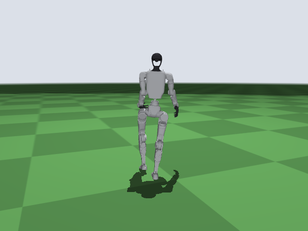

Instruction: Walk run

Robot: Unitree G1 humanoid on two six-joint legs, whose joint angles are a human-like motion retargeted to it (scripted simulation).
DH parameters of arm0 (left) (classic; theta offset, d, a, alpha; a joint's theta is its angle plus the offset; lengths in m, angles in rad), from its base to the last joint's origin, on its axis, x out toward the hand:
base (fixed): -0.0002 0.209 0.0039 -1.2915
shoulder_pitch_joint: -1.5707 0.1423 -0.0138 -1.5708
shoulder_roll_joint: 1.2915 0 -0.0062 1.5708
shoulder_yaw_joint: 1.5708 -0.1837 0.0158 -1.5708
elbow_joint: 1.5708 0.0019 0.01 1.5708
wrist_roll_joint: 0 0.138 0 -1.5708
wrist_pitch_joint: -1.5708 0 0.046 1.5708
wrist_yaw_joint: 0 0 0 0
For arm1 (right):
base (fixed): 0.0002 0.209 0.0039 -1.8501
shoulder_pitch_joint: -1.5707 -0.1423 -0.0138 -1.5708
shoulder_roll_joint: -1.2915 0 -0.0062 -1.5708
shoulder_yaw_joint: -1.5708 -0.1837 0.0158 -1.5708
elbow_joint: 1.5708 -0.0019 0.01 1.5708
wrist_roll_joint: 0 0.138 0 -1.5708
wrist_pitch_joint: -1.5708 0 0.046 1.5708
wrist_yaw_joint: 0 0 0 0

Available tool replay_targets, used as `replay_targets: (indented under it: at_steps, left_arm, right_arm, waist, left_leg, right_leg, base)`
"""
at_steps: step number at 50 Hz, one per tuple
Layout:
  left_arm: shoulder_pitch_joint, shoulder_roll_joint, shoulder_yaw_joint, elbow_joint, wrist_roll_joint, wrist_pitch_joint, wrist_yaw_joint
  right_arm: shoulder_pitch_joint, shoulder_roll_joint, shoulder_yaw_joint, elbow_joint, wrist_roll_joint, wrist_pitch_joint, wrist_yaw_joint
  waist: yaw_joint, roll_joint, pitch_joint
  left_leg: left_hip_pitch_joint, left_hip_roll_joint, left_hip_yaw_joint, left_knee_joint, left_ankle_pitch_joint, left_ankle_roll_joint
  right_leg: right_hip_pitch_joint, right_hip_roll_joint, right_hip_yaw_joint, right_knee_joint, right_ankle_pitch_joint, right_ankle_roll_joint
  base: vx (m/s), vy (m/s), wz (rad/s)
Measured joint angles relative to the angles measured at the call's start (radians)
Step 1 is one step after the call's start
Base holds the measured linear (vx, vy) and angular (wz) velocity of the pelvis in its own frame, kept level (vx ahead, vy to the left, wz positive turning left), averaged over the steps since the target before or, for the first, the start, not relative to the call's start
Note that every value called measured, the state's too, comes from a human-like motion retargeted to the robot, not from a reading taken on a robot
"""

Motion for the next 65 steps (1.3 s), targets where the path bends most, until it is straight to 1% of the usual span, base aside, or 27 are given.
replay_targets:
  at_steps: [4, 8, 10, 11, 14, 15, 16, 17, 20, 22, 25, 30, 34, 37, 39, 40, 41, 43, 45, 47, 50, 52, 54, 57, 60, 62, 65]
  left_arm:
    - [-0.008, 0.038, -0.007, -0.010, 0.016, -0.012, -0.002]
    - [-0.010, 0.045, -0.014, -0.007, 0.061, -0.041, 0.031]
    - [-0.012, 0.045, -0.014, 0.000, 0.065, -0.044, 0.025]
    - [-0.009, 0.045, -0.017, 0.005, 0.066, -0.042, 0.014]
    - [-0.013, 0.060, -0.030, 0.025, 0.050, -0.032, -0.013]
    - [-0.021, 0.073, -0.031, 0.029, 0.037, -0.026, -0.017]
    - [-0.038, 0.091, -0.046, 0.033, 0.021, -0.021, -0.018]
    - [-0.055, 0.111, -0.063, 0.037, 0.008, -0.016, -0.018]
    - [-0.115, 0.158, -0.106, 0.057, 0.000, -0.005, -0.010]
    - [-0.162, 0.180, -0.127, 0.072, -0.011, -0.007, -0.011]
    - [-0.213, 0.208, -0.166, 0.066, -0.045, -0.018, -0.019]
    - [-0.291, 0.246, -0.226, 0.051, -0.104, -0.014, -0.069]
    - [-0.344, 0.247, -0.253, 0.107, -0.146, -0.016, -0.078]
    - [-0.339, 0.218, -0.280, 0.143, -0.146, -0.021, -0.066]
    - [-0.313, 0.186, -0.280, 0.153, -0.128, -0.028, -0.069]
    - [-0.295, 0.169, -0.274, 0.154, -0.116, -0.034, -0.075]
    - [-0.273, 0.153, -0.263, 0.154, -0.098, -0.041, -0.087]
    - [-0.238, 0.120, -0.245, 0.162, -0.061, -0.052, -0.105]
    - [-0.229, 0.106, -0.224, 0.180, -0.053, -0.053, -0.104]
    - [-0.244, 0.105, -0.214, 0.193, -0.076, -0.044, -0.088]
    - [-0.259, 0.113, -0.202, 0.193, -0.091, -0.037, -0.070]
    - [-0.241, 0.122, -0.191, 0.166, -0.081, -0.049, -0.063]
    - [-0.211, 0.134, -0.169, 0.118, -0.061, -0.066, -0.056]
    - [-0.164, 0.125, -0.110, 0.040, -0.009, -0.079, -0.037]
    - [-0.119, 0.080, -0.051, -0.009, 0.045, -0.085, 0.005]
    - [-0.098, 0.042, -0.029, -0.024, 0.065, -0.088, 0.045]
    - [-0.091, 0.007, -0.024, -0.008, 0.053, -0.070, 0.069]
  right_arm:
    - [-0.100, -0.084, 0.020, -0.067, -0.042, -0.039, 0.025]
    - [-0.121, -0.141, 0.037, -0.038, -0.073, -0.046, -0.003]
    - [-0.093, -0.145, 0.037, -0.008, -0.088, -0.040, -0.022]
    - [-0.064, -0.141, 0.033, 0.014, -0.096, -0.035, -0.027]
    - [0.047, -0.102, 0.004, 0.099, -0.138, -0.020, -0.028]
    - [0.084, -0.076, -0.002, 0.135, -0.153, -0.012, -0.029]
    - [0.109, -0.055, -0.013, 0.190, -0.161, -0.001, -0.032]
    - [0.136, -0.034, -0.022, 0.248, -0.166, 0.011, -0.032]
    - [0.230, 0.012, -0.035, 0.438, -0.173, 0.053, 0.029]
    - [0.315, 0.039, -0.021, 0.494, -0.202, 0.094, 0.123]
    - [0.466, 0.092, 0.011, 0.494, -0.280, 0.146, 0.251]
    - [0.682, 0.143, 0.017, 0.494, -0.382, 0.136, 0.321]
    - [0.777, 0.168, 0.004, 0.494, -0.406, 0.145, 0.312]
    - [0.791, 0.159, -0.005, 0.494, -0.395, 0.192, 0.324]
    - [0.762, 0.139, -0.030, 0.494, -0.389, 0.229, 0.311]
    - [0.741, 0.126, -0.050, 0.494, -0.387, 0.239, 0.296]
    - [0.713, 0.111, -0.068, 0.494, -0.375, 0.225, 0.281]
    - [0.632, 0.082, -0.100, 0.494, -0.325, 0.188, 0.269]
    - [0.511, 0.047, -0.106, 0.494, -0.249, 0.151, 0.270]
    - [0.380, 0.020, -0.077, 0.428, -0.166, 0.124, 0.242]
    - [0.202, -0.010, -0.029, 0.260, -0.086, 0.079, 0.152]
    - [0.112, -0.034, 0.019, 0.147, -0.085, 0.052, 0.115]
    - [0.017, -0.057, 0.077, 0.059, -0.088, 0.025, 0.093]
    - [-0.140, -0.092, 0.142, -0.001, -0.096, -0.009, 0.065]
    - [-0.249, -0.119, 0.210, -0.017, -0.084, -0.013, 0.044]
    - [-0.277, -0.130, 0.221, -0.023, -0.083, -0.020, 0.038]
    - [-0.254, -0.134, 0.182, -0.026, -0.092, -0.031, 0.015]
  waist:
    - [0.118, 0.011, 0.024]
    - [0.162, 0.004, 0.025]
    - [0.187, 0.011, 0.015]
    - [0.210, 0.011, 0.000]
    - [0.188, 0.008, -0.048]
    - [0.168, 0.010, -0.047]
    - [0.161, -0.009, -0.030]
    - [0.158, -0.012, -0.017]
    - [0.152, 0.042, 0.002]
    - [0.094, 0.063, 0.020]
    - [-0.003, 0.089, 0.037]
    - [-0.095, 0.085, 0.057]
    - [-0.136, 0.123, 0.063]
    - [-0.159, 0.150, 0.046]
    - [-0.190, 0.152, 0.028]
    - [-0.212, 0.150, 0.021]
    - [-0.198, 0.140, 0.012]
    - [-0.154, 0.116, 0.025]
    - [-0.115, 0.085, 0.052]
    - [-0.110, 0.029, 0.053]
    - [-0.097, 0.009, 0.081]
    - [-0.065, -0.013, 0.096]
    - [-0.036, -0.024, 0.115]
    - [0.007, -0.002, 0.146]
    - [0.045, 0.025, 0.161]
    - [0.054, 0.021, 0.158]
    - [0.046, 0.036, 0.146]
  left_leg:
    - [-0.043, 0.017, -0.067, -0.383, -0.054, -0.031]
    - [-0.031, 0.000, -0.126, -0.532, -0.112, -0.132]
    - [-0.013, 0.045, -0.048, -0.436, -0.125, -0.162]
    - [0.002, 0.055, -0.012, -0.404, -0.068, -0.160]
    - [0.021, 0.026, -0.104, -0.301, -0.070, -0.082]
    - [0.036, 0.005, -0.166, -0.274, -0.103, -0.066]
    - [0.079, 0.004, -0.091, -0.264, -0.131, -0.054]
    - [0.123, 0.012, -0.045, -0.267, -0.153, -0.045]
    - [0.249, 0.042, -0.067, -0.335, -0.183, -0.035]
    - [0.309, 0.028, -0.113, -0.371, -0.189, -0.038]
    - [0.392, 0.001, -0.147, -0.430, -0.210, -0.031]
    - [0.545, -0.077, -0.152, -0.478, -0.296, -0.020]
    - [0.627, -0.054, -0.165, -0.466, -0.302, -0.059]
    - [0.663, -0.026, -0.175, -0.406, -0.171, -0.127]
    - [0.674, -0.015, -0.178, -0.332, 0.014, -0.175]
    - [0.677, -0.013, -0.186, -0.280, 0.135, -0.190]
    - [0.658, -0.020, -0.171, -0.195, 0.253, -0.193]
    - [0.583, -0.024, -0.137, 0.054, 0.445, -0.156]
    - [0.471, -0.017, -0.111, 0.322, 0.473, -0.097]
    - [0.374, -0.084, -0.097, 0.400, 0.350, -0.090]
    - [0.224, -0.090, -0.116, 0.462, 0.170, -0.066]
    - [0.141, -0.084, -0.098, 0.397, 0.048, -0.028]
    - [0.079, -0.053, -0.082, 0.249, -0.002, -0.027]
    - [0.052, 0.023, -0.018, -0.072, 0.002, -0.065]
    - [0.036, 0.018, -0.066, -0.366, -0.066, -0.098]
    - [0.025, -0.021, -0.131, -0.499, -0.133, -0.168]
    - [0.050, -0.060, -0.141, -0.544, -0.148, -0.200]
  right_leg:
    - [0.121, 0.069, 0.103, 0.007, -0.055, -0.024]
    - [0.230, 0.076, 0.126, 0.041, 0.004, 0.031]
    - [0.265, 0.078, 0.119, 0.091, 0.134, 0.070]
    - [0.267, 0.070, 0.113, 0.135, 0.254, 0.092]
    - [0.190, 0.037, 0.005, 0.370, 0.570, 0.173]
    - [0.143, 0.024, -0.044, 0.495, 0.640, 0.192]
    - [0.091, -0.036, -0.096, 0.640, 0.653, 0.204]
    - [0.045, -0.061, -0.137, 0.738, 0.645, 0.203]
    - [-0.077, 0.072, -0.131, 0.734, 0.518, 0.170]
    - [-0.169, 0.110, -0.103, 0.694, 0.414, 0.237]
    - [-0.316, 0.029, -0.170, 0.585, 0.262, 0.252]
    - [-0.486, -0.168, -0.277, 0.233, 0.223, 0.158]
    - [-0.550, -0.150, -0.252, -0.044, 0.144, 0.105]
    - [-0.509, -0.161, -0.372, -0.033, 0.109, 0.124]
    - [-0.475, -0.187, -0.455, 0.034, 0.153, 0.093]
    - [-0.460, -0.192, -0.454, 0.049, 0.215, 0.065]
    - [-0.450, -0.147, -0.272, 0.076, 0.183, 0.037]
    - [-0.406, -0.089, -0.080, 0.121, 0.138, 0.008]
    - [-0.324, -0.098, -0.165, 0.139, 0.105, -0.005]
    - [-0.250, -0.138, -0.193, 0.106, 0.096, 0.001]
    - [-0.155, -0.095, -0.114, 0.065, 0.073, -0.001]
    - [-0.096, -0.077, -0.090, 0.042, 0.069, -0.018]
    - [-0.041, -0.026, -0.024, 0.026, 0.055, -0.042]
    - [0.046, 0.065, 0.072, 0.021, 0.017, -0.063]
    - [0.139, 0.133, 0.158, 0.032, -0.023, -0.085]
    - [0.192, 0.136, 0.182, 0.043, -0.021, -0.069]
    - [0.253, 0.155, 0.141, 0.069, 0.072, -0.007]
  base:
    - [1.10, -0.29, -1.50]
    - [1.27, -0.15, -0.71]
    - [1.70, -0.04, -0.88]
    - [1.66, 0.03, -1.02]
    - [1.44, 0.00, -0.08]
    - [1.36, -0.12, 0.05]
    - [1.18, -0.15, -0.11]
    - [1.08, -0.19, -0.29]
    - [1.23, -0.33, 0.01]
    - [0.70, -0.24, 1.01]
    - [0.89, -0.28, 0.99]
    - [0.95, -0.36, 0.59]
    - [0.92, -0.53, 0.14]
    - [0.98, -0.59, 0.10]
    - [1.18, -0.76, 0.34]
    - [1.18, -0.77, -0.13]
    - [1.17, -0.77, -0.78]
    - [1.21, -0.81, -1.67]
    - [1.07, -0.72, -1.89]
    - [0.65, -0.40, -1.49]
    - [0.84, -0.37, -1.35]
    - [0.92, -0.41, -1.81]
    - [0.96, -0.46, -1.98]
    - [0.99, -0.39, -1.90]
    - [1.18, -0.27, -1.60]
    - [1.19, -0.19, -0.80]
    - [1.34, -0.17, 0.10]
